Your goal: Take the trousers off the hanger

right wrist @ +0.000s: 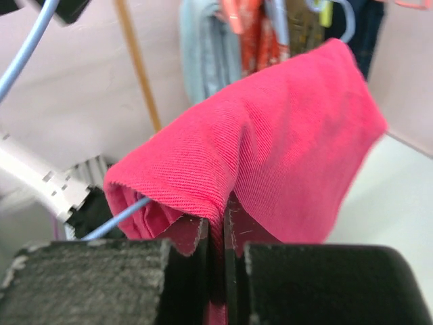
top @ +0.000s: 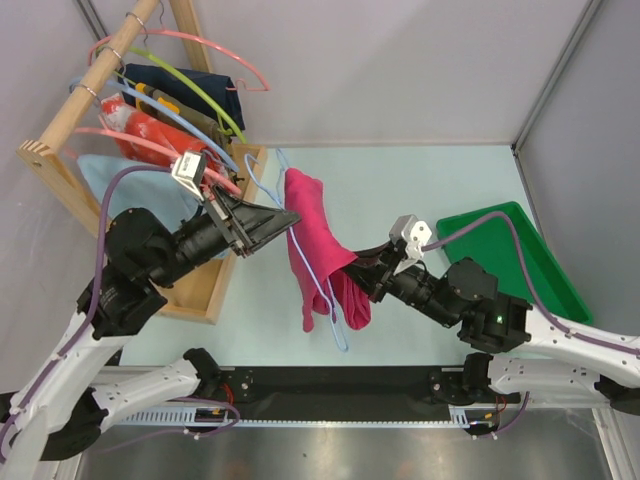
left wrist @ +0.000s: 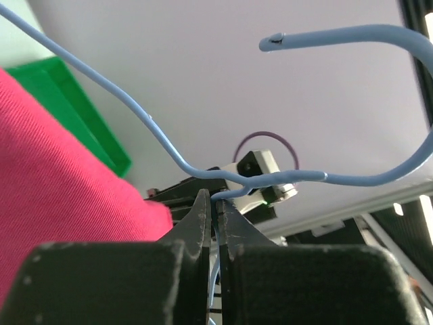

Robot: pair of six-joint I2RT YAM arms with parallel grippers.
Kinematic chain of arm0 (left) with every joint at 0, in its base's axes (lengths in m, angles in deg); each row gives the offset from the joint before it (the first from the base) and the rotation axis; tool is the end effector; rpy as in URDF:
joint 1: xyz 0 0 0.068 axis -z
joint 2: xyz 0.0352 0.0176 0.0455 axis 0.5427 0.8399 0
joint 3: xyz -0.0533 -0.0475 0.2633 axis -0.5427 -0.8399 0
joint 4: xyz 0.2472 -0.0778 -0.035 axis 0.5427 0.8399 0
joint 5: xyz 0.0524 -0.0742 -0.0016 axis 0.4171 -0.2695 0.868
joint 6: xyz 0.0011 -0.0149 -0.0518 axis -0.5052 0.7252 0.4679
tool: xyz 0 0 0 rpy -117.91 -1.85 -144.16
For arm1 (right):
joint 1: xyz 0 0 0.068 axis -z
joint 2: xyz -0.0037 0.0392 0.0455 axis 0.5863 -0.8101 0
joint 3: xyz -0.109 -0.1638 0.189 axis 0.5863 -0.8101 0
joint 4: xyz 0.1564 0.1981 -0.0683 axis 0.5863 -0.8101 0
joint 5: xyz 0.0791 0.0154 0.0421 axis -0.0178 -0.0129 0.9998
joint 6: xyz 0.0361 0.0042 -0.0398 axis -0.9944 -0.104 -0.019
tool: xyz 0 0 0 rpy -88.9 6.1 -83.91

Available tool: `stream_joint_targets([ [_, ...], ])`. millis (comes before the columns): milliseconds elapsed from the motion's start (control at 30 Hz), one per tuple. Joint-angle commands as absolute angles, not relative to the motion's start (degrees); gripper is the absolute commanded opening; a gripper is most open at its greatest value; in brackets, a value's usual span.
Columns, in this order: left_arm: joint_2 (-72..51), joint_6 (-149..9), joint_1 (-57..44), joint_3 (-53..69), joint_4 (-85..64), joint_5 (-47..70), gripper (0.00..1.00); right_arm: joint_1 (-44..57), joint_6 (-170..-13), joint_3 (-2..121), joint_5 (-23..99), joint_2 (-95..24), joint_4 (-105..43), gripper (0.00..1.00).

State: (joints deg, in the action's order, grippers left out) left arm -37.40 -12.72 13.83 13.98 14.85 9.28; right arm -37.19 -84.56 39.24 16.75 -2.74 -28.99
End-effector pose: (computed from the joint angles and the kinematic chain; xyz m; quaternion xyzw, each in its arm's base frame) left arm 0.0890 -0.1037 0.4973 -0.0594 0.6622 -0.6606 0.3485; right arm 0.0625 0.1776 0.4172 -0.3149 0.5715 0.3892 0.6502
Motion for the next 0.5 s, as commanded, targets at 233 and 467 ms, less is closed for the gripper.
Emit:
stream_joint_targets([
  [233, -39.1, -25.3, 13.8, 5.9, 12.9, 18.5, 0.00, -36.2, -91.3, 41.1, 3.2, -3.8, -11.2, 0.00],
  [467, -41.5, -28.5, 13.8, -0.5, 13.0, 22.2, 0.00, -33.0, -89.2, 45.4, 3.5, -3.9, -15.5, 0.00],
])
